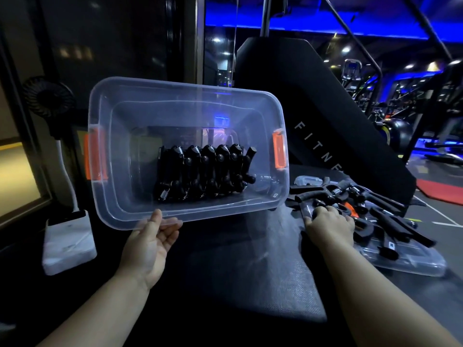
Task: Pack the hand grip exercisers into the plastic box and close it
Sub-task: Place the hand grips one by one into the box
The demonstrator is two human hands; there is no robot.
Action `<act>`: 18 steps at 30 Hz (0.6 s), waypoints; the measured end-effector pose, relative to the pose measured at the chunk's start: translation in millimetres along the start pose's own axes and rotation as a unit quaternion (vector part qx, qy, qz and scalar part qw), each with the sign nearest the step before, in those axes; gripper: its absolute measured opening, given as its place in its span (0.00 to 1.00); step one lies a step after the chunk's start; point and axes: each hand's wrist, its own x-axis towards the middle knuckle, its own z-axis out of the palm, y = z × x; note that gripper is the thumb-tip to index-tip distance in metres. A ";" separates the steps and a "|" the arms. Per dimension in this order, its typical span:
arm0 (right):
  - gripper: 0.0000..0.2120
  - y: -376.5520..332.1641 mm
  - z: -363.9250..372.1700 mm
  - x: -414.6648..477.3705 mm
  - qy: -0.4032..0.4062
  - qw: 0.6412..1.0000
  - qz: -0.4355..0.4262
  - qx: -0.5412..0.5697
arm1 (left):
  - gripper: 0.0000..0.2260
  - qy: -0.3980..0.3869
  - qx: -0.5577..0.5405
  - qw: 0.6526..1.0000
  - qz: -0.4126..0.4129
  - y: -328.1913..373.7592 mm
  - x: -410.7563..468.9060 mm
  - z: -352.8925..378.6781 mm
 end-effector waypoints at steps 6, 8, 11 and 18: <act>0.09 2.0 -7.1 -11.2 0.104 0.993 -0.042 0.020 | 0.09 0.000 0.000 1.000 -0.003 -0.1 -0.1 -0.1; 0.10 0.5 -7.2 -13.4 0.129 0.990 -0.048 0.014 | 0.09 0.000 0.000 1.000 -0.005 -0.2 0.0 -0.1; 0.23 4.1 -8.1 -10.8 0.067 0.997 0.031 0.013 | 0.10 0.004 0.000 1.000 -0.007 -0.4 -0.3 0.1; 0.28 6.1 -8.9 -9.8 -0.012 0.998 0.057 -0.037 | 0.09 0.014 0.003 1.000 -0.010 1.2 -1.5 1.9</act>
